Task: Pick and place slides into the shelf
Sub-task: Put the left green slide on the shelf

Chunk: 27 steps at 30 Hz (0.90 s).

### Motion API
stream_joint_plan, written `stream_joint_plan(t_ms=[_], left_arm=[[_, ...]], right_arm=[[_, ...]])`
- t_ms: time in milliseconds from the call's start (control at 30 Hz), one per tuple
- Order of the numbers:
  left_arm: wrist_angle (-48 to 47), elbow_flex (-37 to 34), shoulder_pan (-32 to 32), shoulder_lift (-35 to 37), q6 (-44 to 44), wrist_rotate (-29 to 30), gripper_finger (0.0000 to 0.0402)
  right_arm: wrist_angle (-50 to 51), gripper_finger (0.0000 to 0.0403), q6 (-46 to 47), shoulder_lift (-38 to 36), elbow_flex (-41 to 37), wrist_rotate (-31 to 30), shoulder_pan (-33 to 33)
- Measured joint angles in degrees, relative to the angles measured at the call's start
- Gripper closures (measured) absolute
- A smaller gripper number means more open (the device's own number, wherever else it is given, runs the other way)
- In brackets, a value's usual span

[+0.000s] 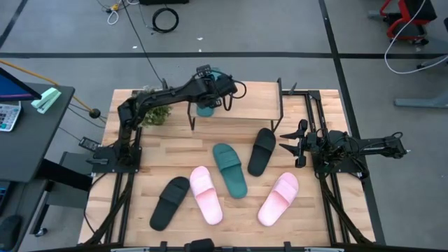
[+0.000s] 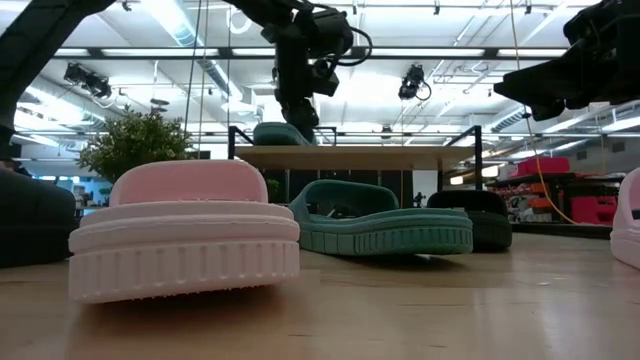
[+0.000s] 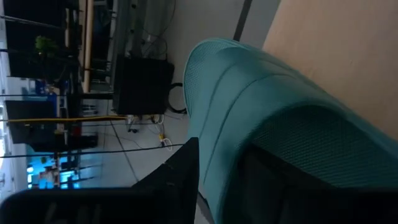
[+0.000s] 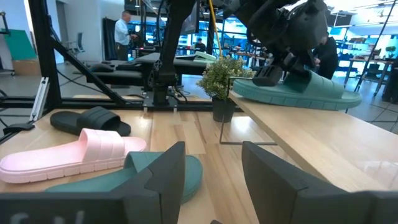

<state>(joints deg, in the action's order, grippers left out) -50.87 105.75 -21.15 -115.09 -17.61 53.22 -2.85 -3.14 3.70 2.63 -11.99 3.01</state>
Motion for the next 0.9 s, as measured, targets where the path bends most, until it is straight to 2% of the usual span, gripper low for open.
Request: stream_joint_plan(t_ms=[233, 467, 633, 767, 900], left_arm=[[0.3, 0.0, 2.6, 0.0, 0.4, 0.7, 0.0267], [0.5, 0.0, 5.5, 0.0, -1.1, 3.7, 0.0280], [7.5, 0.1, 6.4, 0.0, -2.4, 2.4, 0.0292], [16.0, 0.1, 6.6, 0.0, -2.1, -1.2, 0.0324], [20.2, 0.1, 6.3, 0.0, 3.1, -5.0, 0.0386]], right_arm=[[0.0, 0.0238, 0.0, 0.0, 0.0, 0.0, 0.0], [0.0, 0.0238, 0.0, 0.0, 0.0, 0.0, 0.0], [0.0, 0.0238, 0.0, 0.0, 0.0, 0.0, 0.0], [0.0, 0.0238, 0.0, 0.0, 0.0, 0.0, 0.0], [0.0, 0.0238, 0.0, 0.0, 0.0, 0.0, 0.0]])
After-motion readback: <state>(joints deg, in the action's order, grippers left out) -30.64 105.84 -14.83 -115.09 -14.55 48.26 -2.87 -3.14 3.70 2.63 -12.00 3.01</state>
